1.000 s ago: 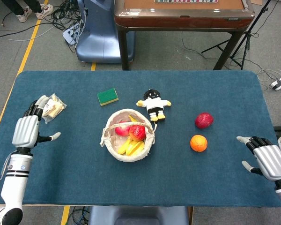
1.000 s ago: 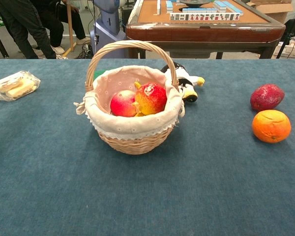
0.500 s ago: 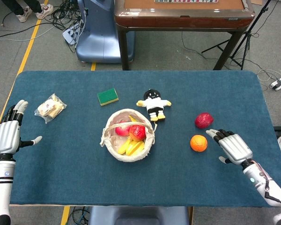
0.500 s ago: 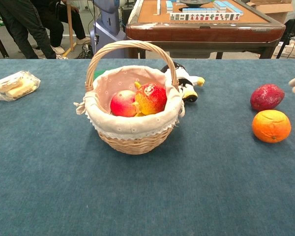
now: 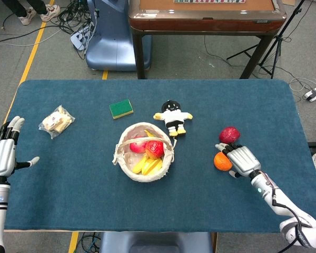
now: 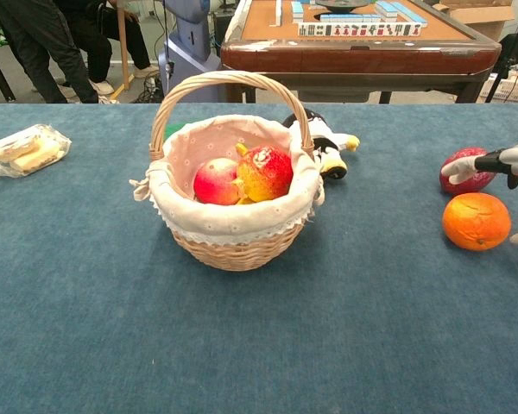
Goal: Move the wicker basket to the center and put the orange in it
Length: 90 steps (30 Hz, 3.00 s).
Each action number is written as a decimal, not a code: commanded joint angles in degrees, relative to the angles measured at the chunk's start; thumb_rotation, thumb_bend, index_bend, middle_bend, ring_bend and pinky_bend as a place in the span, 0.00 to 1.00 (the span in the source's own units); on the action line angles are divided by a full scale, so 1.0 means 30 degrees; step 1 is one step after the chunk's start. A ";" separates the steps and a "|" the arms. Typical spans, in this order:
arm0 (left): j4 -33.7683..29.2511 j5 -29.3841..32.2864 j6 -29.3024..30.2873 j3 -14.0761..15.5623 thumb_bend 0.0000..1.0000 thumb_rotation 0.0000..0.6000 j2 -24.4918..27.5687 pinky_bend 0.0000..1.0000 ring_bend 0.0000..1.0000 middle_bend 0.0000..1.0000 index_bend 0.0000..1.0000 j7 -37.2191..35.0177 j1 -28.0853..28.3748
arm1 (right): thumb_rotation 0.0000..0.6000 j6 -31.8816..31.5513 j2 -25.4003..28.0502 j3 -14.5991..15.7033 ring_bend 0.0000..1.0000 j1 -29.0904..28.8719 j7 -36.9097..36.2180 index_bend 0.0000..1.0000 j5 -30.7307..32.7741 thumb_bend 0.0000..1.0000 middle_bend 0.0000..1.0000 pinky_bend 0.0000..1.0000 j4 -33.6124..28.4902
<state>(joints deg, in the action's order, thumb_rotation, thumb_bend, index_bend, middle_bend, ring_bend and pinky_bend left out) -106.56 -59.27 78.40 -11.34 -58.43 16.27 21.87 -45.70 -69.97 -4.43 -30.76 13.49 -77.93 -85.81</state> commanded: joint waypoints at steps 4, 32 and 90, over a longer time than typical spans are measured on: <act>0.0192 0.0206 -0.0661 0.0247 0.11 1.00 0.0208 0.14 0.00 0.03 0.06 0.0351 -0.0022 | 1.00 -0.0016 -0.0340 0.0164 0.31 -0.0316 0.0377 0.40 0.0153 0.41 0.33 0.57 -0.0021; -0.0203 0.0235 -0.0747 0.0299 0.11 1.00 0.0401 0.14 0.00 0.03 0.06 0.0830 -0.0411 | 1.00 -0.2607 0.1374 -0.0519 0.36 -0.2307 -0.9110 0.46 -0.5075 0.43 0.38 0.66 -0.5277; 0.0262 -0.0021 -0.0235 0.0312 0.11 1.00 0.0661 0.13 0.00 0.03 0.09 0.0342 -0.1232 | 1.00 -1.1064 0.5333 0.1750 0.17 0.3239 -0.1245 0.18 -0.4106 0.43 0.18 0.36 -0.5952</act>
<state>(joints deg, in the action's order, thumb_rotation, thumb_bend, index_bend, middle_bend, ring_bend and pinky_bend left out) -105.79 -59.11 77.43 -10.58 -56.34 17.10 18.36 -77.21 -54.93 -0.09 -22.97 8.06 -91.43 -103.88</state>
